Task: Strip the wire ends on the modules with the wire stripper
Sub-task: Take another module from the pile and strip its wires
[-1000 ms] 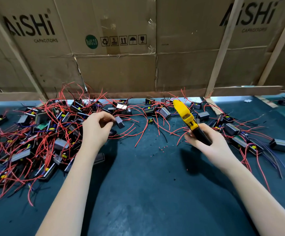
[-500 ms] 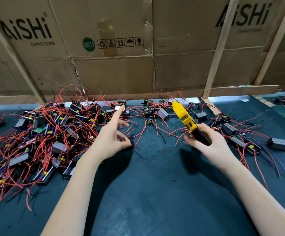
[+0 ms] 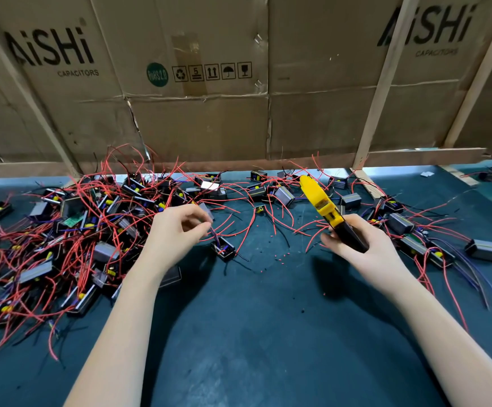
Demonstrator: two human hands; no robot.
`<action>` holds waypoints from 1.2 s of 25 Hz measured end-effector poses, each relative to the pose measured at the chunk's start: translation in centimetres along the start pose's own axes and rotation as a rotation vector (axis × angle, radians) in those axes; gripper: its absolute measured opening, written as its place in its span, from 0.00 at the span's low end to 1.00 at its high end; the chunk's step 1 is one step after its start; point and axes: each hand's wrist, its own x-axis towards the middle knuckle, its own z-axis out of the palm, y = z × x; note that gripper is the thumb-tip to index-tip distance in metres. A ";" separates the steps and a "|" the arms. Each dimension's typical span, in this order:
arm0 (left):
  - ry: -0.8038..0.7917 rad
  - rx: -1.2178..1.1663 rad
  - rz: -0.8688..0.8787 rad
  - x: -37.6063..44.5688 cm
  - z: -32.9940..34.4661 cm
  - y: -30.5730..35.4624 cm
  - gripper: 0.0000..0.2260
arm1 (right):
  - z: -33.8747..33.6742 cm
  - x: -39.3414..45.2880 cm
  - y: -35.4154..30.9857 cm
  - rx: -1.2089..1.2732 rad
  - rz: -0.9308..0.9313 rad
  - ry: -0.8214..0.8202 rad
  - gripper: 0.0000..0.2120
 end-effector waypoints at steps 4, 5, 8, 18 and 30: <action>-0.436 0.223 0.094 -0.5 0.8 0.0 0.17 | 0.0 0.0 0.1 -0.002 -0.003 -0.001 0.19; -0.426 0.278 0.114 -0.4 1.1 0.0 0.16 | 0.0 0.0 0.1 -0.005 -0.005 0.001 0.18; -0.177 0.345 0.211 -0.1 1.6 0.2 0.14 | 0.1 0.0 0.0 -0.004 -0.011 0.000 0.17; 0.736 0.580 -0.159 -0.5 -4.2 0.4 0.10 | 0.1 -0.3 -0.4 -0.025 -0.017 -0.027 0.14; 0.456 0.463 -0.337 -2.5 -9.1 -2.3 0.02 | 0.3 -0.2 -0.4 -0.010 -0.037 -0.051 0.09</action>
